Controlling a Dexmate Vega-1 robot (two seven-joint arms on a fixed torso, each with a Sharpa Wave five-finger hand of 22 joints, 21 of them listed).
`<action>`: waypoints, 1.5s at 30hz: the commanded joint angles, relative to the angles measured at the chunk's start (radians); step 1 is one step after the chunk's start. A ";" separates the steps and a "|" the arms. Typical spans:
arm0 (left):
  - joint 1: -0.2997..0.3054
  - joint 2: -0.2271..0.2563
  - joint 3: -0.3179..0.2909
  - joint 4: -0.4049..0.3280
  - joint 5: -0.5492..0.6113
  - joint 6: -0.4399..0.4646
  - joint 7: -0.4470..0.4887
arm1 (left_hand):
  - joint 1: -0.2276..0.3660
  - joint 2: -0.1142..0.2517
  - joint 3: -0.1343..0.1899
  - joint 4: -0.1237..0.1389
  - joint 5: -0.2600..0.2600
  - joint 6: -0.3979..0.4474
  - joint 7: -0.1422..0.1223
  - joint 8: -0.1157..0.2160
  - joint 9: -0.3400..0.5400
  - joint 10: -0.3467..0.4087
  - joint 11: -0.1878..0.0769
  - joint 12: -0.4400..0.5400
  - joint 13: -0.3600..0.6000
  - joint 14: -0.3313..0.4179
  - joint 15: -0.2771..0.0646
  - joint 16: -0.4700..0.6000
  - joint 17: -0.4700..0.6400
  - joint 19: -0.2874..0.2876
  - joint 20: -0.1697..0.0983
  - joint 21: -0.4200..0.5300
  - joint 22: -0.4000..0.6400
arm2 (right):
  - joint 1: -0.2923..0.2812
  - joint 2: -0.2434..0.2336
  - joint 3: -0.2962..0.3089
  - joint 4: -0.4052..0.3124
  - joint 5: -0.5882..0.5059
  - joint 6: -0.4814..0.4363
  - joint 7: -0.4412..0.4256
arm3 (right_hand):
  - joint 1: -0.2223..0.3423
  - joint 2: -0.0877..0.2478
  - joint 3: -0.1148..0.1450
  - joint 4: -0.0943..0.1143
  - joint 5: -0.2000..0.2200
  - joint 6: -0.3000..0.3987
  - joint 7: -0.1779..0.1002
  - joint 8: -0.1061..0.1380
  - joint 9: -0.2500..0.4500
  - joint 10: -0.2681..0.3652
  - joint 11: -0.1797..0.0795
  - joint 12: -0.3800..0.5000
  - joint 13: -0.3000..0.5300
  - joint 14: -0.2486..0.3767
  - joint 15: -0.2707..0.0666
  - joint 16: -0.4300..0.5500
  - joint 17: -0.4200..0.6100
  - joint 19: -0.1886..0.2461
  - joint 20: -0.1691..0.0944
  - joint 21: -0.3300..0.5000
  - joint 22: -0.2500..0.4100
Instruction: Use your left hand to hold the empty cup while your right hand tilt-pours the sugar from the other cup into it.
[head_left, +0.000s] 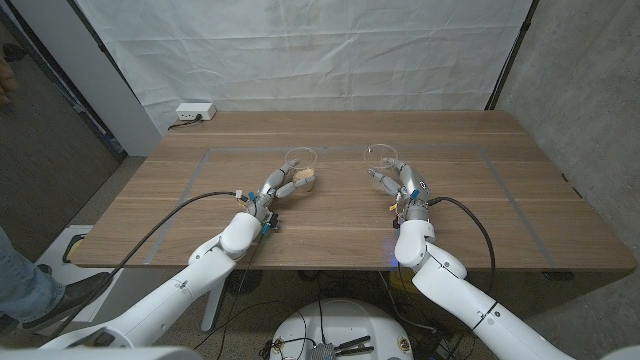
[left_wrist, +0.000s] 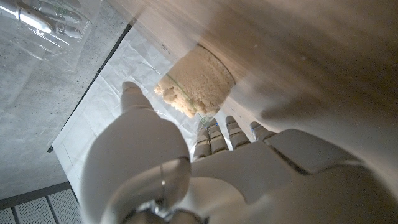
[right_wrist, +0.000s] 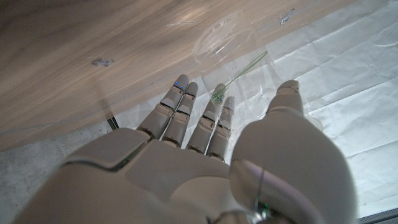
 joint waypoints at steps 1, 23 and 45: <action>0.025 0.031 -0.020 -0.057 -0.027 0.026 -0.020 | 0.007 -0.003 -0.007 0.002 0.007 -0.011 0.001 -0.002 0.003 -0.009 0.003 0.001 0.003 -0.007 0.003 0.000 0.006 -0.056 0.005 0.001 0.006 | 0.007 0.015 -0.004 0.046 0.005 0.036 -0.029 | -0.013 0.003 0.009 0.014 0.004 0.012 0.000 0.003 0.001 -0.003 0.001 0.000 0.000 0.000 -0.084 0.000 0.001 -0.003 -0.044 -0.003 0.002; 0.063 0.074 -0.059 -0.122 -0.064 0.039 -0.026 | -0.005 -0.005 -0.020 0.010 0.010 -0.090 0.021 0.001 0.003 -0.078 0.025 0.003 0.003 -0.065 0.023 0.000 0.007 -0.073 0.017 0.005 0.007 | 0.022 0.028 -0.004 0.102 0.045 0.037 -0.011 | -0.052 -0.013 -0.008 0.028 0.004 -0.035 0.001 -0.014 0.001 -0.050 0.003 -0.019 0.002 -0.032 -0.072 -0.006 0.003 -0.023 -0.034 -0.011 0.001; 0.068 0.076 -0.070 -0.115 -0.100 0.020 -0.048 | -0.009 -0.005 -0.026 0.013 0.010 -0.104 0.026 0.008 0.003 -0.082 0.027 0.012 0.003 -0.070 0.024 0.006 0.007 -0.076 0.020 0.008 0.007 | 0.037 -0.002 -0.008 0.078 0.082 -0.003 0.059 | -0.188 -0.087 -0.085 0.073 0.035 -0.171 0.067 -0.028 -0.002 -0.214 0.070 -0.050 0.006 -0.174 0.007 -0.013 0.007 -0.127 0.024 -0.044 -0.002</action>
